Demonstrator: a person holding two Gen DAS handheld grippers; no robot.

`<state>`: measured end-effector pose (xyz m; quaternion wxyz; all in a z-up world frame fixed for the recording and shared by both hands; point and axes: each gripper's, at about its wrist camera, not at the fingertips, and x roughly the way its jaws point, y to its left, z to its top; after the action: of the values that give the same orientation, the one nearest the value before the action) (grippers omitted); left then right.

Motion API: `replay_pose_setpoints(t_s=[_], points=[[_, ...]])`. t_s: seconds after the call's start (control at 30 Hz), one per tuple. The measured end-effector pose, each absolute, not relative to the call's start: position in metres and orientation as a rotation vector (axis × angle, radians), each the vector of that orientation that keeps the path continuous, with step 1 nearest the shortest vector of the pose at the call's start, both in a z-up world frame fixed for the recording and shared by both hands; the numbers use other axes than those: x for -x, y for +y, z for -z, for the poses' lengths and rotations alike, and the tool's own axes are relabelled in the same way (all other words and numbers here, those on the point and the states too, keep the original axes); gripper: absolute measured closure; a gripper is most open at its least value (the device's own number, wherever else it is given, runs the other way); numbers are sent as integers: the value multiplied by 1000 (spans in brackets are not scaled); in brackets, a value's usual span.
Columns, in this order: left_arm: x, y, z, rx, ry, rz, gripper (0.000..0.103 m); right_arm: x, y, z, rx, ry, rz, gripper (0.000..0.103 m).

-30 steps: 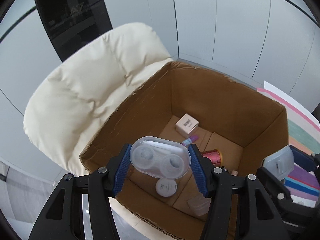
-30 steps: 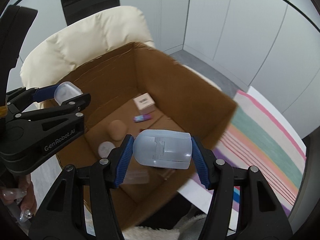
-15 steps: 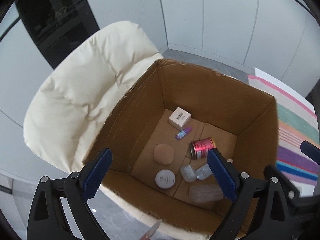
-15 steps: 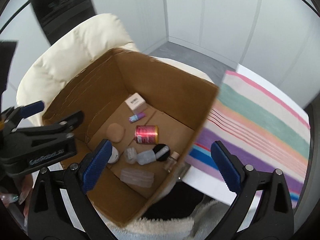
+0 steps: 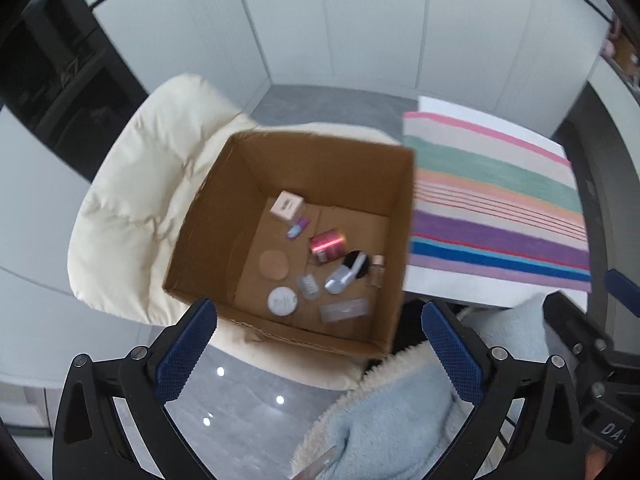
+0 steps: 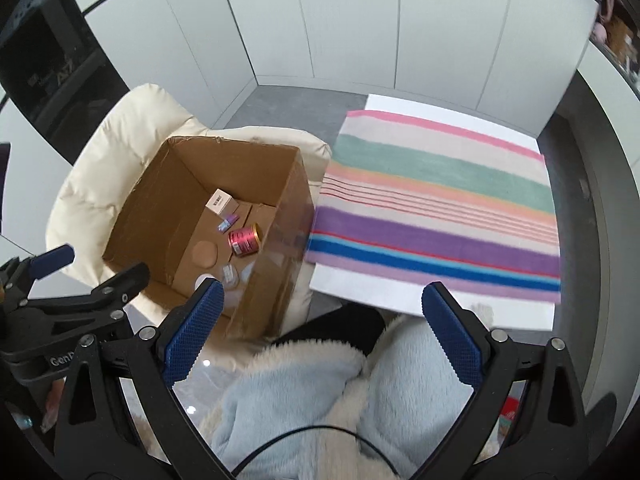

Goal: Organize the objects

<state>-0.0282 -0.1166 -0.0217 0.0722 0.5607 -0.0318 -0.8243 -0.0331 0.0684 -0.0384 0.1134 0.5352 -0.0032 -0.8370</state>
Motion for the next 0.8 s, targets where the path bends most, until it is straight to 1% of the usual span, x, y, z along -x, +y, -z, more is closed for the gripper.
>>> replay_pose_setpoints(t_s=[0.1, 0.2, 0.33, 0.57, 0.67, 0.8], points=[[15, -98, 3, -1687, -94, 2544, 0, 16, 87, 28, -1558, -1, 2479, 2], [3, -86, -8, -1703, -56, 2590, 0, -1, 106, 20, -1547, -51, 2524, 2], [-11, -70, -19, -1699, -90, 2632, 0, -16, 124, 9, -1538, -108, 2562, 2], [-24, -56, -26, -1749, -75, 2680, 0, -31, 141, -6, -1507, -85, 2667, 2], [-26, -54, -28, -1716, -106, 2672, 0, -34, 144, -7, -1507, -93, 2661, 2], [-27, -56, -29, -1720, -85, 2675, 0, -38, 144, -9, -1505, -81, 2661, 2]])
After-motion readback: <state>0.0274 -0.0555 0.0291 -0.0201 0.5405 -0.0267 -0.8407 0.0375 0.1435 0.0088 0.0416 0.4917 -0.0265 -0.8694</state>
